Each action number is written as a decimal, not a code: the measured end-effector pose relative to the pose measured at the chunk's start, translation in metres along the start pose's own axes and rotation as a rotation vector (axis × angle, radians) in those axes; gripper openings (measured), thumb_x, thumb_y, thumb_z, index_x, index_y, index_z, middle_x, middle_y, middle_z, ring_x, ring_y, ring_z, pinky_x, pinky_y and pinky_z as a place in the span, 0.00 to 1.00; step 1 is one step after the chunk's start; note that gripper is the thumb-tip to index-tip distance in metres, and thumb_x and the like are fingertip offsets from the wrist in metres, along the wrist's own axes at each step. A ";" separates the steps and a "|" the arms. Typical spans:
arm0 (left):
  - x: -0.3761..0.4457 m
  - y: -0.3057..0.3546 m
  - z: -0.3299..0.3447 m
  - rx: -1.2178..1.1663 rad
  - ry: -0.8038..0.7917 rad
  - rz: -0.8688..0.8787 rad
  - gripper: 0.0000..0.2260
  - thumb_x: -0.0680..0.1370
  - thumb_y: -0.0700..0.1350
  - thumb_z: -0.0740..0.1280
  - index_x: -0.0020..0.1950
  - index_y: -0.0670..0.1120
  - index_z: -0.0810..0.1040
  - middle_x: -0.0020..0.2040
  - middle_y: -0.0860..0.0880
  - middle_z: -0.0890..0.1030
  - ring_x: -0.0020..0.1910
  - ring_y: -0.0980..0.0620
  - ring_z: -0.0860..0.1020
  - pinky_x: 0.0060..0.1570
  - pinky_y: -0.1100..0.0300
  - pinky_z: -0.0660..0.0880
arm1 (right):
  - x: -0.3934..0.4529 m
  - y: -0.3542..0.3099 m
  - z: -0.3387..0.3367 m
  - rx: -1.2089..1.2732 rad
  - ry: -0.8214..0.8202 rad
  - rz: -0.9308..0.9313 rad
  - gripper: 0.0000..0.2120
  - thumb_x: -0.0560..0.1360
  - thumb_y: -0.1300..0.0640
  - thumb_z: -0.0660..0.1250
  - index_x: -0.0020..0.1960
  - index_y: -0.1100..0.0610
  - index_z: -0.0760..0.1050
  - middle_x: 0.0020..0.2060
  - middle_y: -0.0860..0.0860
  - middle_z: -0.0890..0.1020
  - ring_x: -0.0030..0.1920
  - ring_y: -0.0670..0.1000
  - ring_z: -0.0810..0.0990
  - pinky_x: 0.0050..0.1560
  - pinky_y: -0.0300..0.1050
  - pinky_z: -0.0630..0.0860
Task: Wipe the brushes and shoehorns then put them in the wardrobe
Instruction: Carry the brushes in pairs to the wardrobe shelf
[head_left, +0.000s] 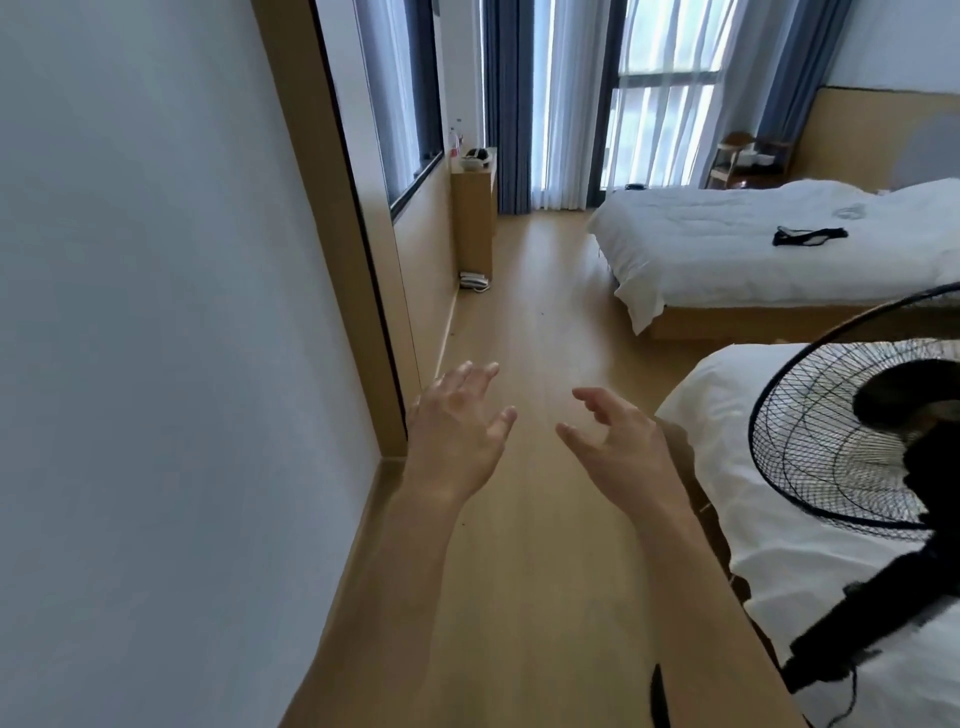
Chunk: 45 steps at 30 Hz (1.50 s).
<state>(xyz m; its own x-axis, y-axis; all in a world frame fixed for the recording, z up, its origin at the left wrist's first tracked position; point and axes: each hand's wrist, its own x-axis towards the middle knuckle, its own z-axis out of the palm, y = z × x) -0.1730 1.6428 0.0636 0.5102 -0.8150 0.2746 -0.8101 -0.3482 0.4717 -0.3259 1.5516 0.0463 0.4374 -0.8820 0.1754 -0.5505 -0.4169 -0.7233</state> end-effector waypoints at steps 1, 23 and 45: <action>0.015 -0.001 0.004 0.005 0.005 -0.002 0.24 0.80 0.56 0.63 0.76 0.56 0.63 0.76 0.51 0.65 0.74 0.48 0.63 0.73 0.47 0.60 | 0.017 0.002 0.001 -0.006 0.001 -0.005 0.22 0.76 0.46 0.70 0.69 0.48 0.73 0.65 0.50 0.79 0.65 0.50 0.76 0.64 0.50 0.74; 0.452 -0.029 0.142 -0.077 -0.086 0.167 0.23 0.78 0.56 0.66 0.72 0.55 0.68 0.73 0.52 0.70 0.71 0.48 0.67 0.66 0.51 0.64 | 0.413 0.054 0.044 -0.090 0.162 0.177 0.22 0.77 0.45 0.68 0.70 0.48 0.73 0.67 0.49 0.78 0.65 0.51 0.76 0.64 0.47 0.72; 0.824 -0.033 0.280 -0.041 -0.148 0.199 0.23 0.79 0.55 0.64 0.74 0.55 0.67 0.75 0.51 0.67 0.72 0.47 0.65 0.69 0.49 0.64 | 0.806 0.126 0.099 -0.034 0.144 0.172 0.24 0.78 0.47 0.69 0.72 0.51 0.72 0.69 0.51 0.76 0.69 0.51 0.73 0.66 0.42 0.69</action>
<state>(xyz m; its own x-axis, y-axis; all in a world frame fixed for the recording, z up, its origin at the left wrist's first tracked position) 0.1933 0.8535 0.0391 0.2915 -0.9256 0.2414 -0.8765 -0.1574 0.4548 0.0274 0.8096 0.0304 0.2306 -0.9619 0.1465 -0.6330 -0.2627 -0.7282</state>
